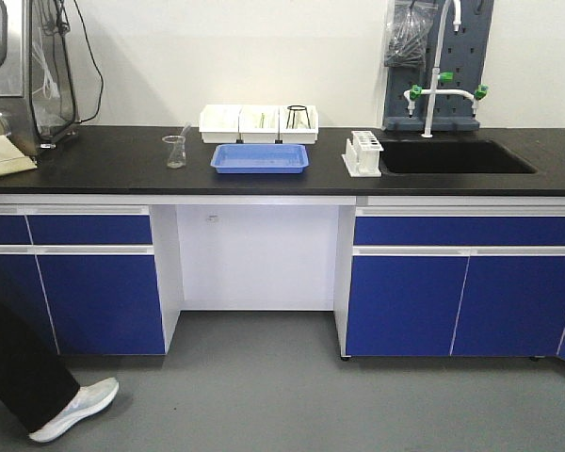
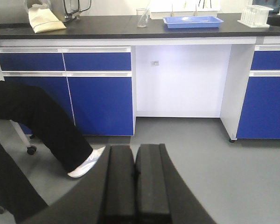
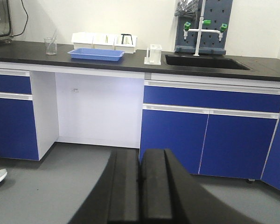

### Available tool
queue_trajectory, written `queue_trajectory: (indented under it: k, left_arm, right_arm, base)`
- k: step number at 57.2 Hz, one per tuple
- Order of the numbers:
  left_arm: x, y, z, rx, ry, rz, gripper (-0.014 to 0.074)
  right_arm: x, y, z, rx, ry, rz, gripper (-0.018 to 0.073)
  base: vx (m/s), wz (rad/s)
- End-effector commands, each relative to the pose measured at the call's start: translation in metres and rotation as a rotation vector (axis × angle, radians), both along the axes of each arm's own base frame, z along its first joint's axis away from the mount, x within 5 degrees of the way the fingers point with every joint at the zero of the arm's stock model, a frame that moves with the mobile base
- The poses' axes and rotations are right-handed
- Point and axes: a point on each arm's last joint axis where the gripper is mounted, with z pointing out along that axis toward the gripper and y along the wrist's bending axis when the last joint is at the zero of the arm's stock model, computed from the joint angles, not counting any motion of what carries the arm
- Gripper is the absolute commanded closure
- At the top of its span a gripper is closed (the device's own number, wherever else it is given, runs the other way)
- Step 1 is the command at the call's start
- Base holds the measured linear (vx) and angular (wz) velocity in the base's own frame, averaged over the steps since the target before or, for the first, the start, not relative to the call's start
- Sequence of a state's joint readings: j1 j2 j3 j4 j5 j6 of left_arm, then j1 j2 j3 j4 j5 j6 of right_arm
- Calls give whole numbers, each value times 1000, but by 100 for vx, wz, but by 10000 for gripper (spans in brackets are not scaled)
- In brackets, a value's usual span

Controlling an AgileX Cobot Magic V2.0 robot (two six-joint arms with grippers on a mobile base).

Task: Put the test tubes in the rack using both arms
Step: 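Drive the base forward up to the lab bench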

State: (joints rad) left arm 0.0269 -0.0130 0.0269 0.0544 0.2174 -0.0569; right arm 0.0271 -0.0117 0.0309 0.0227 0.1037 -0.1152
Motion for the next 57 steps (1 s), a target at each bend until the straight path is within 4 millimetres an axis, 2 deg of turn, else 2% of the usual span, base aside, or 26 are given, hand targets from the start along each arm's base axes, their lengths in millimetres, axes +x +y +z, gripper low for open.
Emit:
queue_trajectory:
  k: [1, 57]
  left_arm:
    - [-1, 0, 18, -6, -125, -3, 601]
    - [-1, 0, 18, -6, -125, -3, 601]
  right_arm:
    - [0, 0, 3, -2, -72, -8, 568]
    - [0, 0, 3, -2, -72, -8, 568]
  base:
    - [0, 0]
    - [1, 0]
